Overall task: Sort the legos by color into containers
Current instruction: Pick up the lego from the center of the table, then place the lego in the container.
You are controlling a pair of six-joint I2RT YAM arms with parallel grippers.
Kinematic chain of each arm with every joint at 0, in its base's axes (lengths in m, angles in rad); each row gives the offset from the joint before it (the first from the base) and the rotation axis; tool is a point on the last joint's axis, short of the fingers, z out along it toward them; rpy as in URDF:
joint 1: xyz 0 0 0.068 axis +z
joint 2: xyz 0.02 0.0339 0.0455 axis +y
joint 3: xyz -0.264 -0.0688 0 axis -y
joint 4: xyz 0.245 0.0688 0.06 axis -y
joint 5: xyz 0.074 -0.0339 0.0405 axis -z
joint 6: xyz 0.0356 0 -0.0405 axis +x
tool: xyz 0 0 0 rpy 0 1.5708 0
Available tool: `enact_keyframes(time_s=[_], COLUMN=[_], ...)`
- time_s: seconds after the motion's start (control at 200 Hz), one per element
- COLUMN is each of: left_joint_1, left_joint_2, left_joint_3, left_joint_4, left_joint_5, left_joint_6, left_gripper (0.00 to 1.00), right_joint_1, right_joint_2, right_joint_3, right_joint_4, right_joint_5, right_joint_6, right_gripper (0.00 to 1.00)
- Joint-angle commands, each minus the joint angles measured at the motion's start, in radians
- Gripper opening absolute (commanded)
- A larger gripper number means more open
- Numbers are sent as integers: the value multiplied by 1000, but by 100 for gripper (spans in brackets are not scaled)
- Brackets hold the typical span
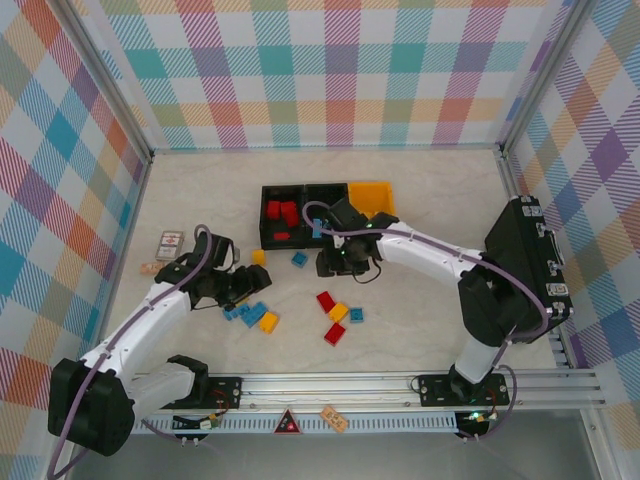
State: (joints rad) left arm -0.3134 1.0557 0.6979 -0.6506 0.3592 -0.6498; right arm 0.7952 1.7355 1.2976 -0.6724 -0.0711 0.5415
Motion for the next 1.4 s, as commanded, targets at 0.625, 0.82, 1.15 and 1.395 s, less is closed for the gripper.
enact_keyframes(time_s=[0.625,0.82,1.15,1.395], left_joint_1=[-7,-7,-7,-5], left_joint_2=[-46,-57,-109,-115], left_joint_3=[-78,-84,-88,-107], left_joint_4=[16,13,-28,-7], left_joint_5=[7,-1,-134,-128], left_joint_6=[-20,-25,-87,-111], left_gripper=[70,70,70,70], right_joint_1=[111,111,74,27], right_joint_2=[218,210,261,464], right_joint_3=[54,113,384,733], right_joint_4=[-28,-44,-90,-191], right_joint_5=[45,57,35,36], right_joint_6=[-2,-23,-70,-101], right_gripper=[41,28,28,29])
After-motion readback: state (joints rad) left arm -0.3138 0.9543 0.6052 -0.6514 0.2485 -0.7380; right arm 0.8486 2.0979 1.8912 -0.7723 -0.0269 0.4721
